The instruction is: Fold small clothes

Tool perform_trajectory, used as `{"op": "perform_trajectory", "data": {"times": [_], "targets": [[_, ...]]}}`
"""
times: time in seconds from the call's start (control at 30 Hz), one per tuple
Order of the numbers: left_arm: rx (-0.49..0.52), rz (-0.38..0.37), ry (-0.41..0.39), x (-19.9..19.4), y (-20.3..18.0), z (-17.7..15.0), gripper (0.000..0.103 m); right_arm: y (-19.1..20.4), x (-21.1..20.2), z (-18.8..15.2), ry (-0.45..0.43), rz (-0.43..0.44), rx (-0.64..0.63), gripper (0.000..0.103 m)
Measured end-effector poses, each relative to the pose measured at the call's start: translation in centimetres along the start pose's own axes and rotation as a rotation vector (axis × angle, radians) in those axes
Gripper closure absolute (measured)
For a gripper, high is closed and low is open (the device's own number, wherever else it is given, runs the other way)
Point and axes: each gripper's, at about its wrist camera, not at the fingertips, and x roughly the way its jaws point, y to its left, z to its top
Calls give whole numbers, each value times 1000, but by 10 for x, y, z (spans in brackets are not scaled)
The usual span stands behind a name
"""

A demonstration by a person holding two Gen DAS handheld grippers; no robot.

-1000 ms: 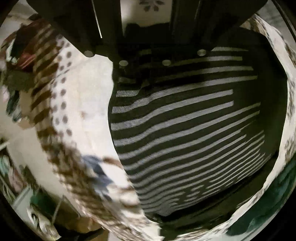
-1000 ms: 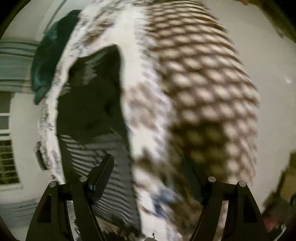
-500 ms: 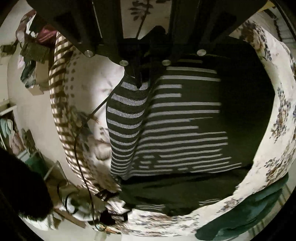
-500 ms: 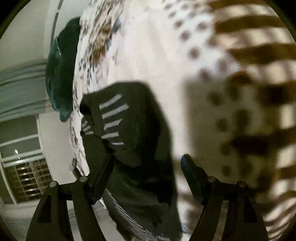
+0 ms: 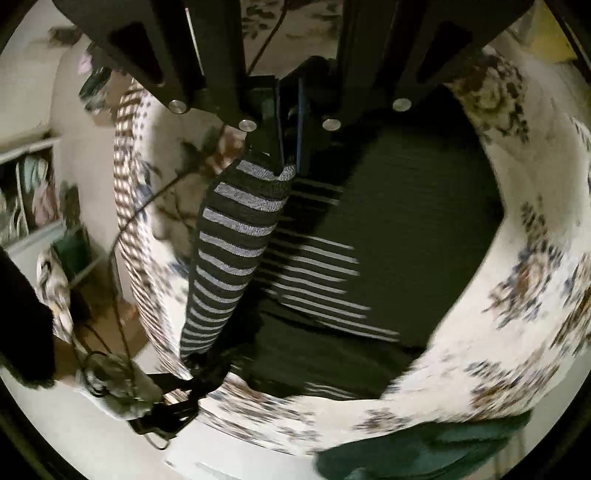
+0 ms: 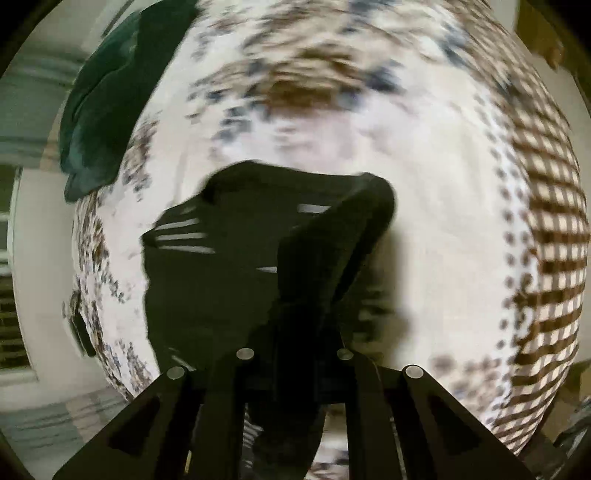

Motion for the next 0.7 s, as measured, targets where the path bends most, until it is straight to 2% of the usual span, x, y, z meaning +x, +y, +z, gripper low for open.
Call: {"op": "perform_trajectory", "data": {"times": [0.1,0.2,0.3,0.47,0.6,0.67,0.7], "targets": [[-78,-6,6,-5,45,6,99,67,10,3,9,-28,-56,91],[-155,-8,12,-5,90,6,99,129,41,8,31,-64,-91,91],[-251,-4,26,1,141,3,101,184,88,11,57,-123,-119,91],[-374,-14,63,21,200,-5,101,238,166,13,92,-193,-118,91],[-475,-84,108,38,235,-11,100,256,209,18,99,-272,-118,89],[-509,-122,108,37,250,-17,100,258,213,16,104,-285,-121,82],[-509,-121,116,36,257,-19,98,258,211,14,109,-264,-118,70]]}}
